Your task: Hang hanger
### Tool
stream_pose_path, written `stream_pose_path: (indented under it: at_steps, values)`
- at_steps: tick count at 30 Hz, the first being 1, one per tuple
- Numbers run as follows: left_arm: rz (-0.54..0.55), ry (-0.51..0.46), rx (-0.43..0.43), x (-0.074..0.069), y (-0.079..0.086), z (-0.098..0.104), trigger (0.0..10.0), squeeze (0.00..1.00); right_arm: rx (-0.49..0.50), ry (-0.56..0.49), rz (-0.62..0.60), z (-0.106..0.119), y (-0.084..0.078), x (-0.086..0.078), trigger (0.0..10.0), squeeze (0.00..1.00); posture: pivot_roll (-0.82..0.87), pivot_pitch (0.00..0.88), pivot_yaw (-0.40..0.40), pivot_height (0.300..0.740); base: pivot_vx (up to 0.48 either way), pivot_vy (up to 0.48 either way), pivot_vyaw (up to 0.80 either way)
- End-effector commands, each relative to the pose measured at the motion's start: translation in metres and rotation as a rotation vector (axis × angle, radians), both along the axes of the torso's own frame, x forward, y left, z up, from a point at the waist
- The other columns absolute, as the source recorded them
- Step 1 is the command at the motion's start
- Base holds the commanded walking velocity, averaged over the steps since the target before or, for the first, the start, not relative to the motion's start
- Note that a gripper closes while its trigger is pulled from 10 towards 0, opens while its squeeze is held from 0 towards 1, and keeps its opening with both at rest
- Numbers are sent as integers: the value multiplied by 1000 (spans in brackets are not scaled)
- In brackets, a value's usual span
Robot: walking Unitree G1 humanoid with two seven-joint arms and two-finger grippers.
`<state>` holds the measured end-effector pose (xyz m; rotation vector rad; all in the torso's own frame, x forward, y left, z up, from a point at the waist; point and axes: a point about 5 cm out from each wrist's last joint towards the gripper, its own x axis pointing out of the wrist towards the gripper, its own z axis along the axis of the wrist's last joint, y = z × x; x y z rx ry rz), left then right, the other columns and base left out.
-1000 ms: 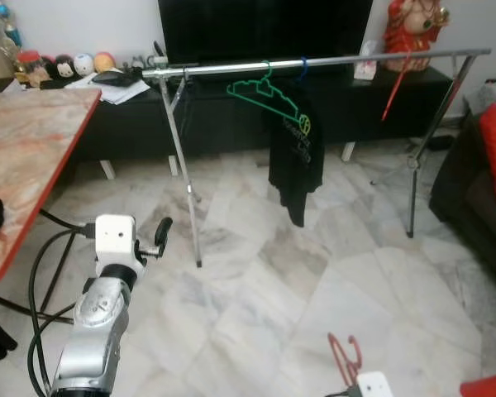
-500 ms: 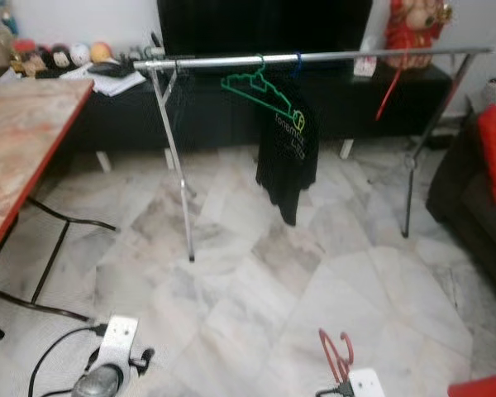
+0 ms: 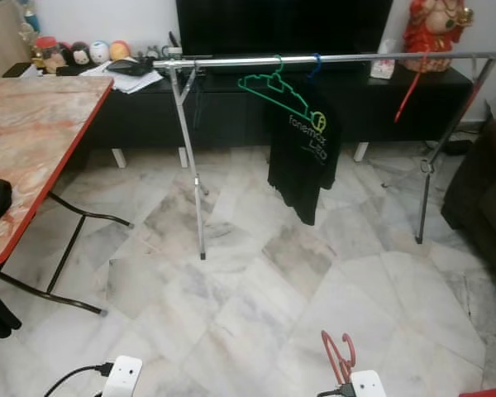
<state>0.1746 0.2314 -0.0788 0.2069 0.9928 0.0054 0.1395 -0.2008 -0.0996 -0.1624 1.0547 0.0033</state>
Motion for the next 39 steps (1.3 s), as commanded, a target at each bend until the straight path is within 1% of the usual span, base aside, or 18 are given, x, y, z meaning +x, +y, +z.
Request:
stream_pose_path:
  at_steps: [1,6,7,9,17,26,39]
  values:
    - [37,3,-9,-1,1,-1,10000,0,-2,-13,-14,1,-1,1,10000,0,-78,0,-23,740,0,0,0]
    - [-17,22,-13,-4,-3,-3,10000,0,-3,-8,-13,0,-1,0,10000,0,-90,0,-14,740,0,0,0]
    - [-17,22,-13,-4,-3,-3,10000,0,-3,-8,-13,0,-1,0,10000,0,-90,0,-14,740,0,0,0]
    - [6,51,-12,-8,-2,-5,10000,0,-2,-5,-33,0,0,-1,10000,0,-89,0,-12,740,0,0,0]
    - [19,55,-12,-10,1,-5,10000,0,-1,-7,-41,-1,0,-3,10000,0,-90,0,-4,740,0,0,0]
    - [39,47,-20,-9,-2,-6,10000,0,-20,-3,-37,-1,-2,-3,10000,0,-92,0,-10,740,285,0,0]
    - [45,65,-17,-15,-3,-9,10000,0,-26,-8,-36,0,-3,-3,10000,0,-93,0,-7,740,333,0,0]
